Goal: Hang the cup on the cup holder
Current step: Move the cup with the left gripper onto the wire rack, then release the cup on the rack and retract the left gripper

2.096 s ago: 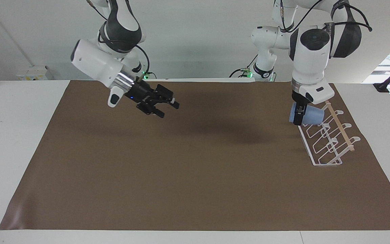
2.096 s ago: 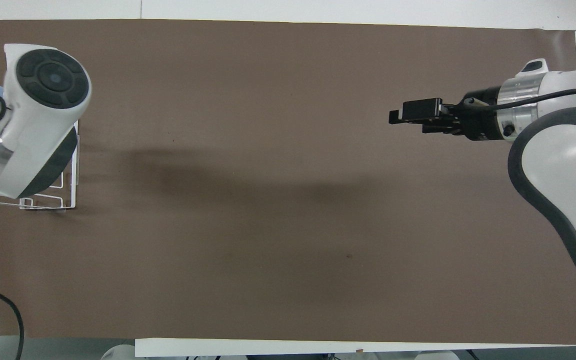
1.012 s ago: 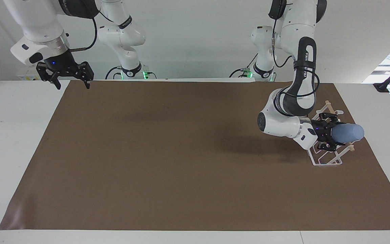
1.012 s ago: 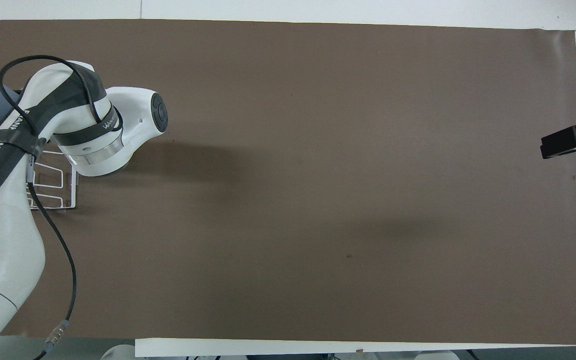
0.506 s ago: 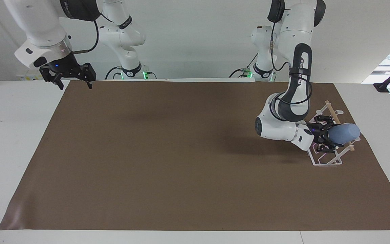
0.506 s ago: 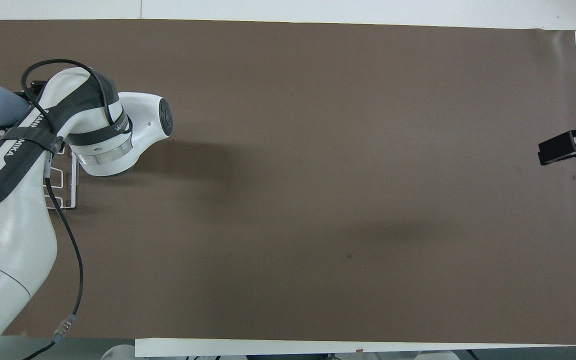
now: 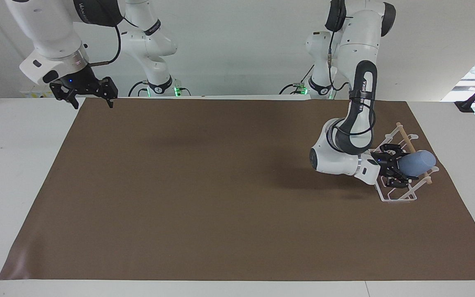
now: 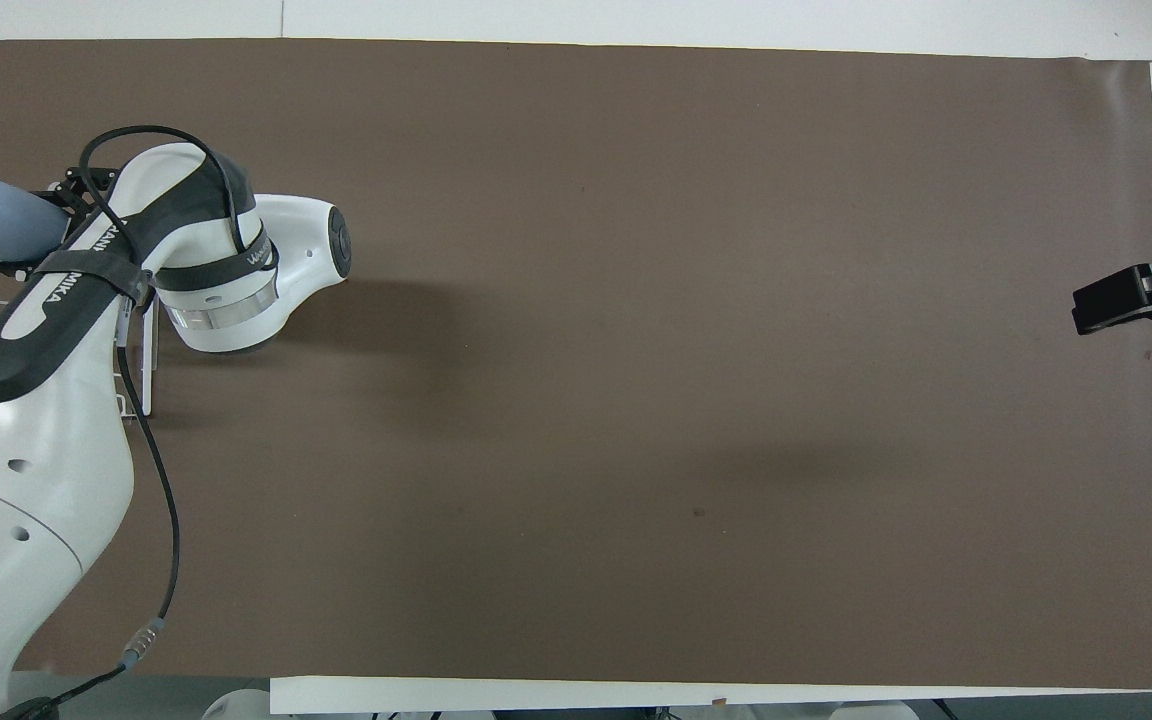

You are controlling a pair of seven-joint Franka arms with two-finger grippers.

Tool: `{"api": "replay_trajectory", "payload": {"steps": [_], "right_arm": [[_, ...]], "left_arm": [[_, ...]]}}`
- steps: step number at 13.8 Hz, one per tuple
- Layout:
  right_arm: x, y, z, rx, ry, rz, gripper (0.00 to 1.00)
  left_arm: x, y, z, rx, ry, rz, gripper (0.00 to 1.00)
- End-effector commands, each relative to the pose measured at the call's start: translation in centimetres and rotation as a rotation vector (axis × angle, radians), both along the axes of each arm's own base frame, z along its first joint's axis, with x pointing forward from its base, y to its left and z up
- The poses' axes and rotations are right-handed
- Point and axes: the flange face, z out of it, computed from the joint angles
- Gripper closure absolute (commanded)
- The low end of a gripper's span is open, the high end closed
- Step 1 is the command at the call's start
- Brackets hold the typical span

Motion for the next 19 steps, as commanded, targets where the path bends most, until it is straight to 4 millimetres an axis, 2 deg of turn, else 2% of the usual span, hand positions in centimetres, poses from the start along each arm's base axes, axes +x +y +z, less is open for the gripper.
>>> {"api": "replay_trajectory", "payload": {"steps": [1,4,6,8,10,12,13,14,16,17,19], "right_arm": [[-0.5,-0.2,0.0,0.008,0.008,0.005,0.01],[-0.5,-0.1,0.0,0.007,0.008,0.007,0.01],[-0.5,-0.1,0.0,0.007,0.008,0.007,0.01],[-0.5,-0.1,0.0,0.007,0.008,0.007,0.01],[-0.5,-0.1,0.0,0.007,0.008,0.007,0.01],[-0.5,-0.1,0.0,0.007,0.008,0.007,0.01],[-0.5,-0.1,0.0,0.007,0.008,0.007,0.01],[-0.5,-0.1,0.0,0.007,0.008,0.007,0.01],[-0.5,-0.1,0.0,0.007,0.008,0.007,0.01],[-0.5,-0.1,0.0,0.007,0.008,0.007,0.01],[-0.5,-0.1,0.0,0.007,0.008,0.007,0.01]], "left_arm": [[0.3,0.6,-0.8,0.027,-0.024,0.01,0.0],[1.6,0.1,0.4,0.001,-0.052,0.014,0.0],[1.5,-0.8,1.7,-0.004,-0.08,0.021,0.0],[1.3,-2.3,6.3,-0.054,-0.143,0.077,0.0],[1.8,-2.1,8.3,-0.057,-0.155,0.084,0.0],[1.8,-1.5,11.2,-0.047,-0.063,0.09,0.01],[1.4,-1.5,13.3,-0.067,-0.018,0.076,0.01],[0.7,-1.4,16.5,-0.09,0.008,0.059,0.01],[-0.7,-0.1,20.7,-0.209,0.143,0.061,0.0],[-1.1,0.7,22.2,-0.27,0.211,0.036,0.0],[-1.3,2.3,22.8,-0.396,0.318,-0.001,0.0]]}}
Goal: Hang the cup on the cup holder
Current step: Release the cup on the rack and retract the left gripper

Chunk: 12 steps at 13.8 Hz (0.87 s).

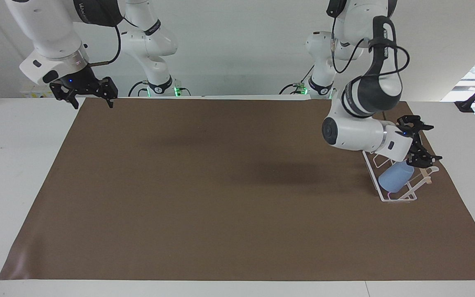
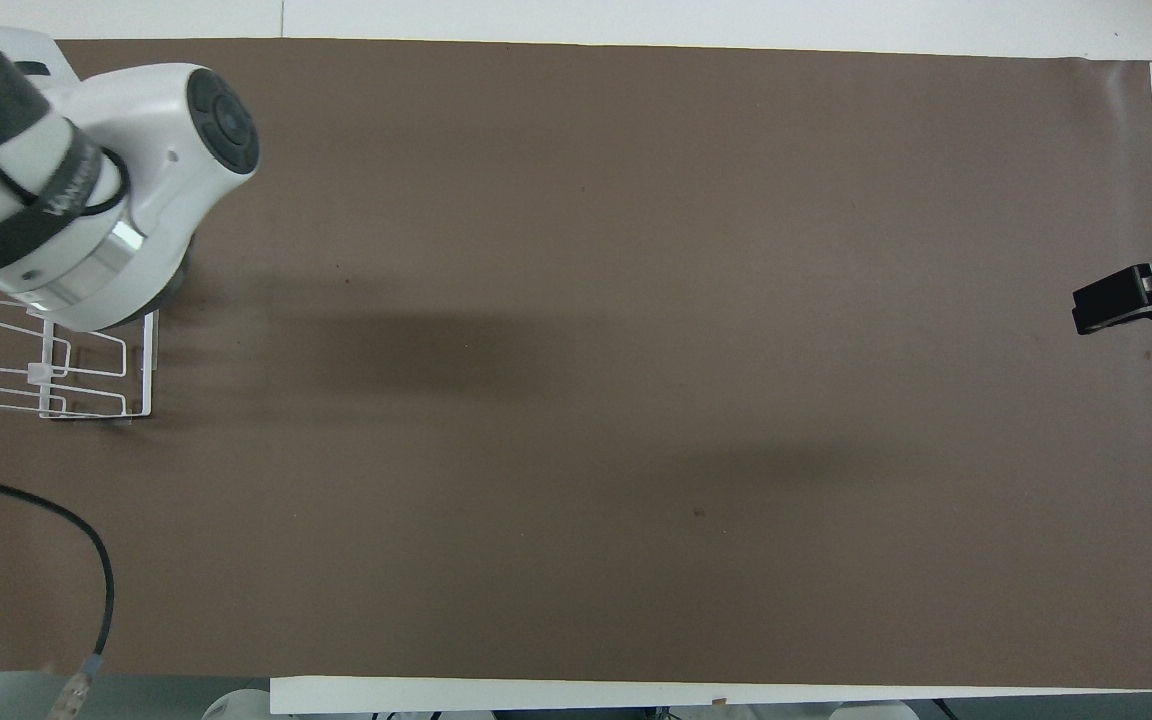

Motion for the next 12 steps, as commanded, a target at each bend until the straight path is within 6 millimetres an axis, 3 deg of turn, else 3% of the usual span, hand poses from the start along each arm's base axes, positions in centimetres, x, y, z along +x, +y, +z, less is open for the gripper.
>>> {"api": "replay_trajectory", "payload": {"steps": [1,4,7,9,12], "right_arm": [[-0.5,-0.1,0.0,0.007,0.008,0.007,0.01],[-0.5,-0.1,0.0,0.007,0.008,0.007,0.01],[-0.5,-0.1,0.0,0.007,0.008,0.007,0.01],[-0.5,-0.1,0.0,0.007,0.008,0.007,0.01],[-0.5,-0.1,0.0,0.007,0.008,0.007,0.01]], "left_arm": [[-0.5,2.8,0.8,-0.201,0.132,-0.073,0.0],[-0.4,3.7,1.2,-0.329,0.337,-0.206,0.0],[-2.1,5.2,3.0,-0.594,0.508,-0.34,0.0],[-3.2,6.7,4.8,-0.68,0.573,-0.433,0.0],[-4.7,6.6,6.4,-0.789,0.731,-0.638,0.0]]}}
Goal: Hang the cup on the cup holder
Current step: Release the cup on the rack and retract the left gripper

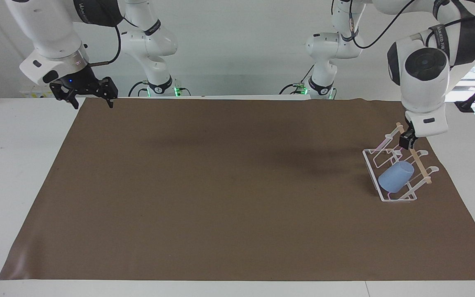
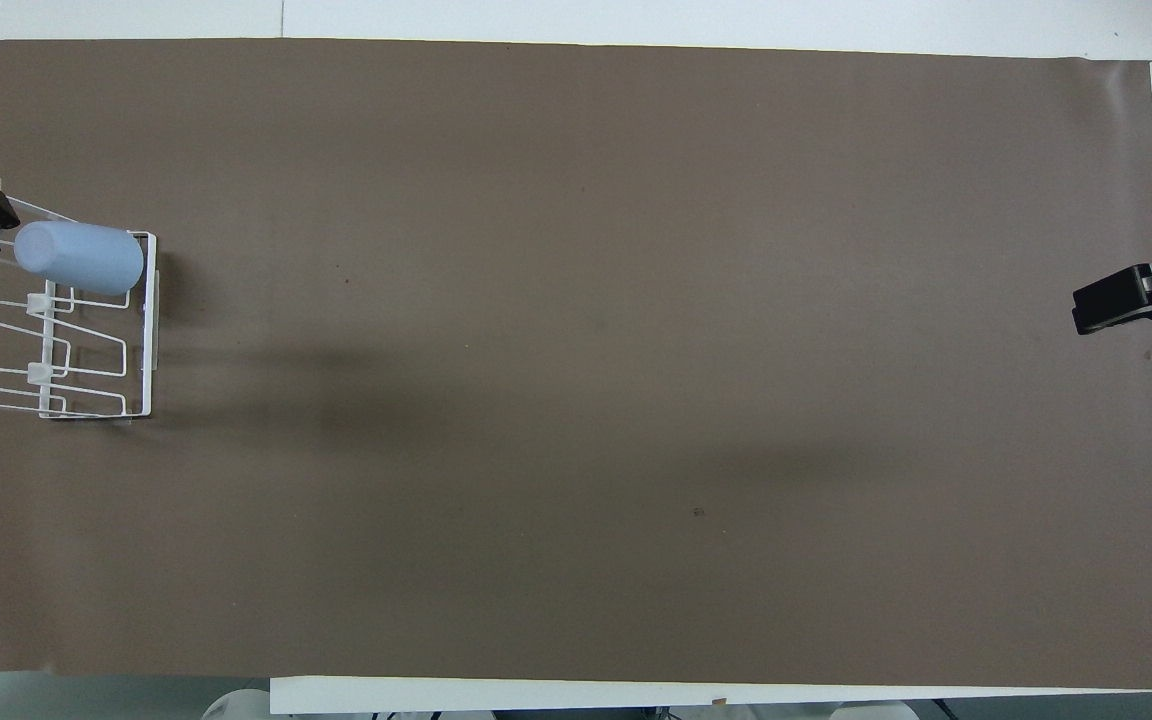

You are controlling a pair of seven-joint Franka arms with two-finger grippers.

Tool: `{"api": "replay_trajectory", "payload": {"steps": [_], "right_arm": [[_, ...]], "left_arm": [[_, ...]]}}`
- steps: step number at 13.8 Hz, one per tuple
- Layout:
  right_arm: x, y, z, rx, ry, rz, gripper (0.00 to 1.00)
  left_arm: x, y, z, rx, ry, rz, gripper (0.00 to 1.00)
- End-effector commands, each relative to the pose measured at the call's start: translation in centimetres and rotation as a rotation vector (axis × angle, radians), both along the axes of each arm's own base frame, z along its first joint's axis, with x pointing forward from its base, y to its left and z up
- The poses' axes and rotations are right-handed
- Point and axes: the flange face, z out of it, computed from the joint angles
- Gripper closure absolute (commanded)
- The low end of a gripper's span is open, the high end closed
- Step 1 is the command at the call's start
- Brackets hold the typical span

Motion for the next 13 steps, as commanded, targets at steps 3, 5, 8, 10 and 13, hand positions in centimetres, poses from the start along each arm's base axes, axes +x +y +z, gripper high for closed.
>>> {"api": "replay_trajectory", "payload": {"steps": [3,5,8,10,13], "right_arm": [[-0.5,-0.1,0.0,0.007,0.008,0.007,0.01],[-0.5,-0.1,0.0,0.007,0.008,0.007,0.01],[-0.5,-0.1,0.0,0.007,0.008,0.007,0.01],[-0.5,-0.1,0.0,0.007,0.008,0.007,0.01],[-0.5,-0.1,0.0,0.007,0.008,0.007,0.01]], "left_arm": [[-2.2,0.3,2.6,-0.269,0.09,-0.259,0.0],[-2.4,0.0,5.0,-0.339,0.125,-0.39,0.0],[-2.1,-0.5,5.6,-0.4,0.154,-0.467,0.0],[-2.1,-0.2,5.7,-0.403,0.149,-0.462,0.0],[-2.1,0.1,5.9,-0.404,0.146,-0.456,0.0]]}}
